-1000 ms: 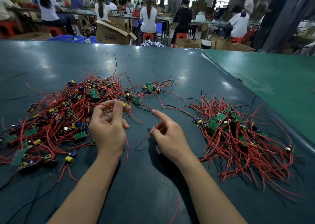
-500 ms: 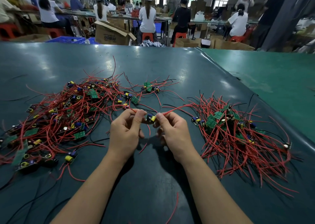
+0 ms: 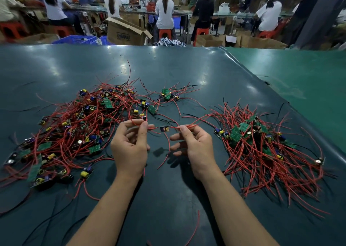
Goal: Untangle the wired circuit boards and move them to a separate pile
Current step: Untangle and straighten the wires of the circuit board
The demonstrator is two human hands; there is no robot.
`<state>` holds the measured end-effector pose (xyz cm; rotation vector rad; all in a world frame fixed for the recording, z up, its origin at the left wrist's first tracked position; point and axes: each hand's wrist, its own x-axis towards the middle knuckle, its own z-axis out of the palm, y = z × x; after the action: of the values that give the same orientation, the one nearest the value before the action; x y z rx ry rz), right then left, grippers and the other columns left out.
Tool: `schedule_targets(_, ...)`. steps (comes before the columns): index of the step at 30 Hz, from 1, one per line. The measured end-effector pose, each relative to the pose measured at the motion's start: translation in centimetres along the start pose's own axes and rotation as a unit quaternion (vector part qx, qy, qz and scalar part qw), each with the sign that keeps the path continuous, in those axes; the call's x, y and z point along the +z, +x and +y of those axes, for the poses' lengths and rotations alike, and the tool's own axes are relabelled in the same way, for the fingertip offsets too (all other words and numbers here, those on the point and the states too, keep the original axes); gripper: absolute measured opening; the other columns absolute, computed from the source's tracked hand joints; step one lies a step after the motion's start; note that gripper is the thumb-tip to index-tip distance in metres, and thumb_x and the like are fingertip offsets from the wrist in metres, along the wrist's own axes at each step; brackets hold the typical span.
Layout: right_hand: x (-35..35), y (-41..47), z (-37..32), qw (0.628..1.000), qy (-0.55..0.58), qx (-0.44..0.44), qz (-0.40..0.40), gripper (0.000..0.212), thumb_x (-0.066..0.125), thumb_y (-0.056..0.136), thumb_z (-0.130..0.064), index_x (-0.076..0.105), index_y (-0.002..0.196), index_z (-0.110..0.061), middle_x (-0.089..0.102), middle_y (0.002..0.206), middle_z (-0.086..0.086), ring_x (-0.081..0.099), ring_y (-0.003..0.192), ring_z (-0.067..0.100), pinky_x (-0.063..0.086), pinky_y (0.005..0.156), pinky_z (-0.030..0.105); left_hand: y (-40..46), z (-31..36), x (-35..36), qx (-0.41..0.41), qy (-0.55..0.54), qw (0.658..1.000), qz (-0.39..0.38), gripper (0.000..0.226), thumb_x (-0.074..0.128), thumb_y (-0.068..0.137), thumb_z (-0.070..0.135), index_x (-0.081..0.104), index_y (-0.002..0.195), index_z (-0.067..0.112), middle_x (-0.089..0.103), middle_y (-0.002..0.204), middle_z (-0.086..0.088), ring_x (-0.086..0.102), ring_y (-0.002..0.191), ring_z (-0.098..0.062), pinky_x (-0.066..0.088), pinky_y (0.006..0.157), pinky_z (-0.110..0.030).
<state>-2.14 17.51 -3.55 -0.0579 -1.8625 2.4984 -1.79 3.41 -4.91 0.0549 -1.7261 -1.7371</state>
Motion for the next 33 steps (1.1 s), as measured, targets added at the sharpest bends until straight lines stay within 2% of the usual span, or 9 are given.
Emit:
schedule_targets(3, 0.0, -0.1, -0.1, 1.0, -0.004, 0.002, -0.002, 0.012, 0.053, 0.1, -0.015, 0.056, 0.093, -0.006, 0.072, 0.073, 0.007, 0.063, 0.049, 0.018, 0.048, 0.04, 0.024, 0.3, 0.1, -0.2, -0.041, -0.011, 0.999, -0.012, 0.008, 0.068, 0.091, 0.018, 0.063, 0.09, 0.011, 0.075, 0.082, 0.002, 0.054, 0.045, -0.012, 0.046, 0.045, -0.02)
schedule_targets(7, 0.1, -0.2, -0.2, 1.0, 0.006, 0.008, -0.023, 0.013, 0.049, 0.102, -0.017, 0.056, 0.099, -0.007, 0.075, 0.086, 0.007, 0.069, 0.06, 0.019, 0.049, 0.041, 0.024, 0.1, 0.4, -0.3, -0.102, -0.017, 0.984, -0.147, 0.024, 0.076, 0.074, 0.032, 0.071, 0.088, 0.014, 0.074, 0.078, 0.001, 0.065, 0.061, -0.011, 0.05, 0.056, -0.018)
schedule_targets(10, -0.2, -0.2, -0.2, 1.0, 0.008, 0.016, -0.021, 0.01, 0.051, 0.101, -0.017, 0.056, 0.098, -0.009, 0.074, 0.086, 0.004, 0.068, 0.061, 0.019, 0.05, 0.042, 0.026, 0.0, 0.2, -0.5, -0.112, -0.01, 0.967, -0.228, 0.026, 0.08, 0.07, 0.029, 0.074, 0.092, 0.016, 0.075, 0.083, -0.003, 0.07, 0.074, -0.015, 0.055, 0.065, -0.024)
schedule_targets(13, -0.2, -0.4, 0.1, 0.999, -0.026, 0.009, -0.045, 0.004, 0.059, 0.096, -0.012, 0.061, 0.097, -0.01, 0.073, 0.082, 0.001, 0.067, 0.065, 0.018, 0.051, 0.043, 0.026, 0.1, -0.2, -0.6, -0.097, -0.021, 0.972, -0.211, 0.019, 0.081, 0.077, 0.013, 0.075, 0.094, 0.018, 0.076, 0.088, -0.005, 0.071, 0.08, -0.02, 0.056, 0.072, -0.03)
schedule_targets(17, 0.2, -0.5, 0.4, 0.996, -0.061, 0.0, -0.063, 0.003, 0.06, 0.095, -0.01, 0.063, 0.096, -0.009, 0.07, 0.082, 0.007, 0.065, 0.065, 0.022, 0.051, 0.044, 0.027, 0.1, -0.3, -0.4, -0.114, -0.032, 0.971, -0.209, 0.016, 0.078, 0.077, 0.017, 0.076, 0.093, 0.02, 0.075, 0.089, -0.007, 0.071, 0.086, -0.032, 0.057, 0.078, -0.043)
schedule_targets(21, 0.3, -0.3, 0.3, 0.997, -0.06, 0.009, -0.049, 0.006, 0.058, 0.096, -0.01, 0.063, 0.097, -0.008, 0.07, 0.081, 0.007, 0.063, 0.057, 0.019, 0.048, 0.04, 0.026, 0.1, -0.2, -0.2, -0.108, -0.001, 0.972, -0.208, 0.011, 0.071, 0.087, 0.01, 0.076, 0.082, 0.018, 0.073, 0.07, -0.001, 0.068, 0.062, -0.016, 0.054, 0.061, -0.024)
schedule_targets(24, -0.1, -0.3, 0.3, 0.993, -0.094, -0.019, -0.063, 0.01, 0.065, 0.092, -0.012, 0.067, 0.101, -0.008, 0.071, 0.083, 0.008, 0.061, 0.061, 0.019, 0.05, 0.043, 0.028, 0.1, -0.1, -0.3, -0.099, 0.041, 0.972, -0.211, 0.032, 0.062, 0.095, 0.018, 0.069, 0.064, 0.016, 0.059, 0.048, 0.003, 0.051, 0.044, -0.007, 0.04, 0.047, -0.017)
schedule_targets(30, 0.7, 0.6, -1.1, 0.998, -0.051, -0.023, 0.034, 0.009, 0.069, 0.089, -0.014, 0.065, 0.083, -0.01, 0.066, 0.062, 0.003, 0.057, 0.045, 0.013, 0.047, 0.039, 0.023, 0.3, 0.4, 0.0, -0.128, -0.013, 0.981, -0.146, 0.045, 0.059, 0.09, 0.051, 0.074, 0.07, 0.014, 0.064, 0.053, -0.001, 0.044, 0.04, -0.011, 0.034, 0.04, -0.018)
schedule_targets(33, 1.7, 3.2, -3.0, 0.995, 0.003, -0.016, 0.095, 0.009, 0.065, 0.092, -0.011, 0.058, 0.088, -0.008, 0.067, 0.064, 0.005, 0.058, 0.043, 0.012, 0.046, 0.039, 0.022, 0.3, 0.2, -0.2, -0.135, -0.021, 0.982, -0.131, 0.042, 0.059, 0.093, 0.047, 0.075, 0.07, 0.017, 0.066, 0.054, -0.006, 0.044, 0.041, -0.016, 0.035, 0.04, -0.017)
